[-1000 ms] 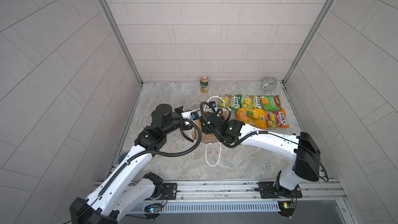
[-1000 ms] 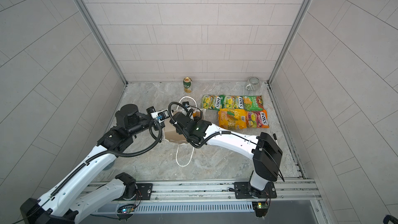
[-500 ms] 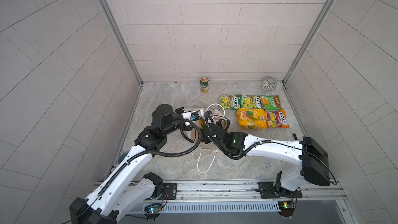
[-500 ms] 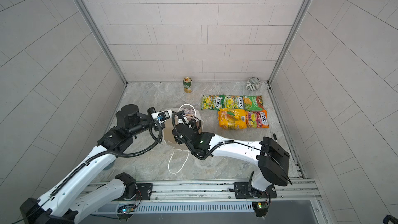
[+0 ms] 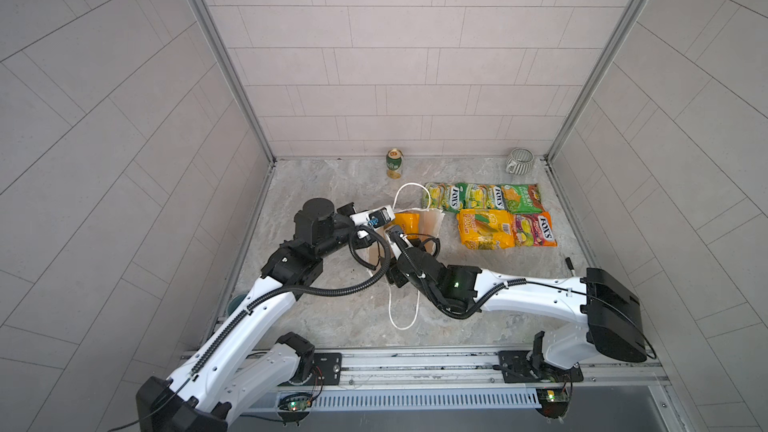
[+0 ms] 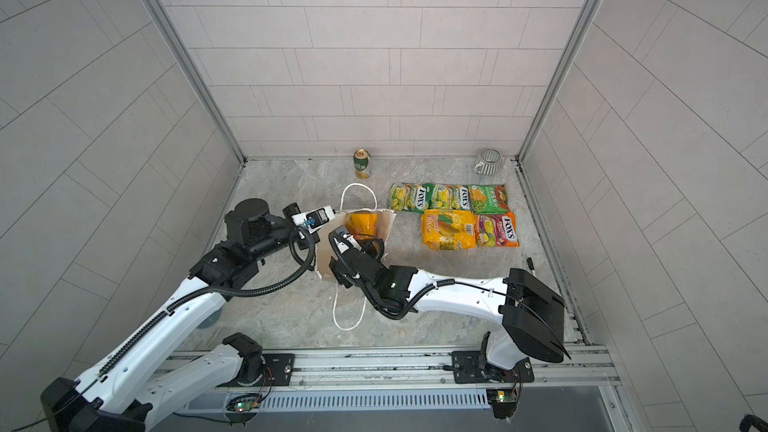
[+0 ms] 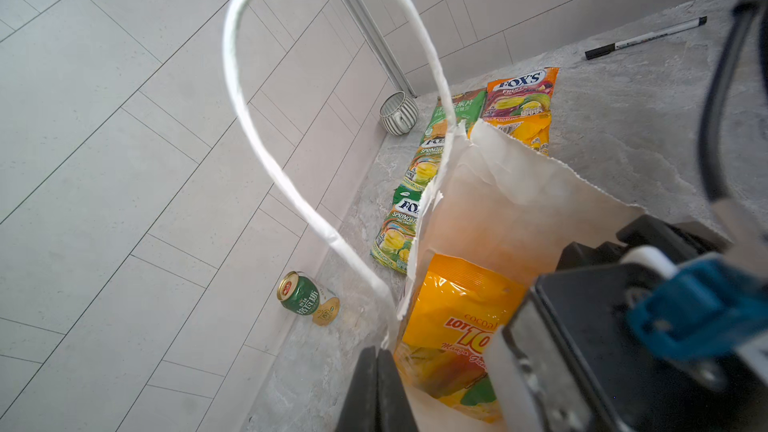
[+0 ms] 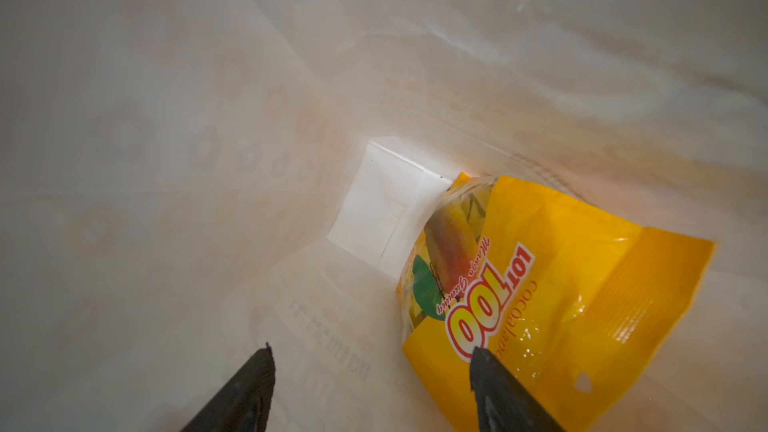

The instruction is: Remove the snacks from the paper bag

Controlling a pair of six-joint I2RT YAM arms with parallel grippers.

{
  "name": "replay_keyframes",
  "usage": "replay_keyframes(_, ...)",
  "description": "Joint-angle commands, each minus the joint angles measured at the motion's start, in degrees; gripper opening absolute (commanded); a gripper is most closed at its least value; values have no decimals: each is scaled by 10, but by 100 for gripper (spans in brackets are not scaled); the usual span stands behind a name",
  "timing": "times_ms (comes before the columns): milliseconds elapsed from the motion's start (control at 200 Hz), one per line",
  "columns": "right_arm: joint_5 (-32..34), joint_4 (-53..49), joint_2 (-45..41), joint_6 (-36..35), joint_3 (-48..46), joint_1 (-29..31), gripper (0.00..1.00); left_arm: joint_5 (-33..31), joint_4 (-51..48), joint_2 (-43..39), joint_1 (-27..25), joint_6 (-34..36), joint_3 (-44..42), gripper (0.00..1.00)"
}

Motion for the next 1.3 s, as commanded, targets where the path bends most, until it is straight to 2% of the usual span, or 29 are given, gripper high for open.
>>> replay_keyframes(0, 24, -51, 22, 29, 34, -11, 70, 10, 24, -9, -1, -1, 11, 0)
replay_keyframes(140, 36, -127, 59, 86, 71, -32, 66, 6, 29, -14, 0, 1, 7, 0)
replay_keyframes(325, 53, -153, 77, 107, 81, -40, 65, 8, 31, -14, 0, 2, 4, 0)
replay_keyframes(480, 66, -198, 85, 162, 99, -62, 73, 10, 30, -17, 0, 2, 5, 0)
replay_keyframes(575, 64, -201, 88, 170, 106, -71, 76, 16, 35, -21, 0, 2, 0, 0)
replay_keyframes(741, 63, -217, 118, 179, 137, -77, 79, 18, 35, -19, 0, 4, 1, 0)
replay_keyframes(866, 57, -213, 148, 186, 156, -82, 77, 22, 40, -18, -1, 5, -2, 0)
replay_keyframes(1026, 46, -210, 179, 189, 180, -88, 63, 21, 37, -21, 0, 6, 0, 0)
replay_keyframes(1151, 32, -208, 180, 179, 189, -87, 41, 20, 40, -22, 0, 6, -3, 0)
replay_keyframes(1246, 13, -217, 164, 166, 195, -86, 36, 16, 37, -23, 0, 7, -3, 0)
replay_keyframes(1296, 12, -222, 152, 164, 195, -84, 26, 16, 38, -24, 0, 7, -3, 0)
